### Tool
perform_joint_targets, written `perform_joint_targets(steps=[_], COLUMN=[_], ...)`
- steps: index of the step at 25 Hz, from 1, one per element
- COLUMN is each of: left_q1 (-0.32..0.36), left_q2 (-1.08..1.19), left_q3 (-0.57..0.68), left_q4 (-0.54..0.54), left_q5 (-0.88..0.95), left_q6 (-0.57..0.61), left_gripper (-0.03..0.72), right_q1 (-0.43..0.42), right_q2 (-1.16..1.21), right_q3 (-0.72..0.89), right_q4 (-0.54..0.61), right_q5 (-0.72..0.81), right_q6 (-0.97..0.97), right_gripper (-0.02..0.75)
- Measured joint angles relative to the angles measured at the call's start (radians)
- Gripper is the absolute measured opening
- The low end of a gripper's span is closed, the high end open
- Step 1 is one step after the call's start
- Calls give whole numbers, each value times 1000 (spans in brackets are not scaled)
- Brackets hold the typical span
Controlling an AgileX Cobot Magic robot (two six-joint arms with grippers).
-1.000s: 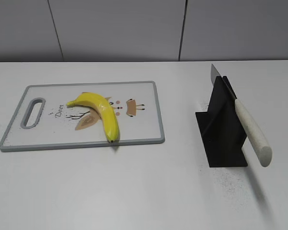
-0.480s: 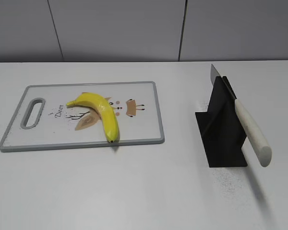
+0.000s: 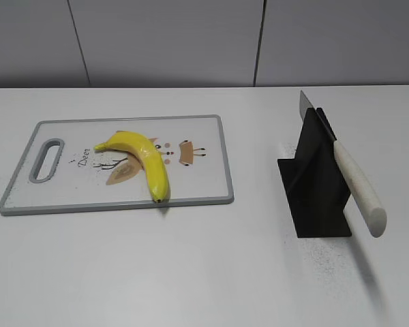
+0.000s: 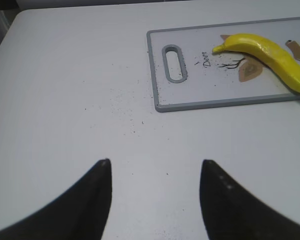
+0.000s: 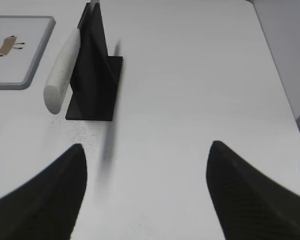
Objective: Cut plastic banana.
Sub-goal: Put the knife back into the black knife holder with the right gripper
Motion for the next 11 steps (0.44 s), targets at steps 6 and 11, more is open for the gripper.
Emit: perform_joint_targets(steps=[6, 11], left_q1=[0, 0], left_q2=[0, 0], left_q3=[0, 0], left_q4=[0, 0], left_q5=[0, 0], left_q6=[0, 0], left_gripper=[545, 545], right_q1=[-24, -24], right_q2=[0, 0], right_q3=[0, 0], right_q4=[1, 1], right_q5=[0, 0], right_q6=[0, 0], right_gripper=[592, 592])
